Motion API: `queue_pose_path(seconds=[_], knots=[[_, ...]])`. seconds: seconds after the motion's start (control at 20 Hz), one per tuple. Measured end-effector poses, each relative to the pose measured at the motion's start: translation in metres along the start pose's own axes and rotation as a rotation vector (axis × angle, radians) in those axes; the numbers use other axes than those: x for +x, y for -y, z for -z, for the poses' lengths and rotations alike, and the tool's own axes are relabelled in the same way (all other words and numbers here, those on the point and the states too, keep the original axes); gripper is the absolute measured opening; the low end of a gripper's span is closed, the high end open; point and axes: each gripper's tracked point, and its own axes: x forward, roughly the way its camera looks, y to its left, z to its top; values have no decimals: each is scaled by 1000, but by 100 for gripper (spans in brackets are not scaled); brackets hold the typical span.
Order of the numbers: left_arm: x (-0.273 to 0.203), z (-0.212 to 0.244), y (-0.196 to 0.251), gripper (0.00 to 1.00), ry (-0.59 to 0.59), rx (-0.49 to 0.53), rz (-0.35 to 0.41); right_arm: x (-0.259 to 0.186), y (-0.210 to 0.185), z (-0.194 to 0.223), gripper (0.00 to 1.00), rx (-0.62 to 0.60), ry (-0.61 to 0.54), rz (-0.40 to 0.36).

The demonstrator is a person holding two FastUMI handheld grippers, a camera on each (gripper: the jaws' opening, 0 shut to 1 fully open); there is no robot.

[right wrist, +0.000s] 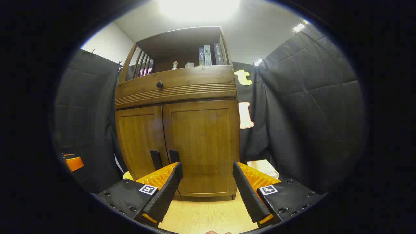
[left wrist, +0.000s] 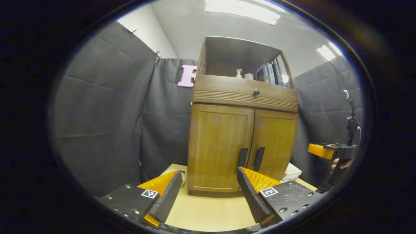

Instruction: Open the right door of the double-door shoe cabinet with the right hand, and open the left door with the left hand.

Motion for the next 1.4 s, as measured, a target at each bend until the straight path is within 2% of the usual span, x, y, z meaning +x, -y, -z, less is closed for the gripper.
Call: queue_pose_path(seconds=[0.4, 0.75, 1.0, 1.2, 1.25, 1.4], knots=[[0, 18, 24, 99, -26, 62, 38, 6, -3, 3, 98, 2, -21, -9], [1, 30, 36, 99, -36, 18, 40, 13, -8, 3, 97, 21, -38, -25], [-9, 40, 26, 99, -45, 5, 5, 25, -14, -4, 92, 37, -33, -40], [-24, 47, 20, 99, -56, 5, -24, 37, -20, -6, 92, 62, -43, -50], [-27, 48, 19, 96, -60, 7, -32, 41, -22, -7, 92, 68, -43, -53], [-36, 52, 19, 99, -65, -4, -42, 54, -32, -6, 98, 87, -58, -69]])
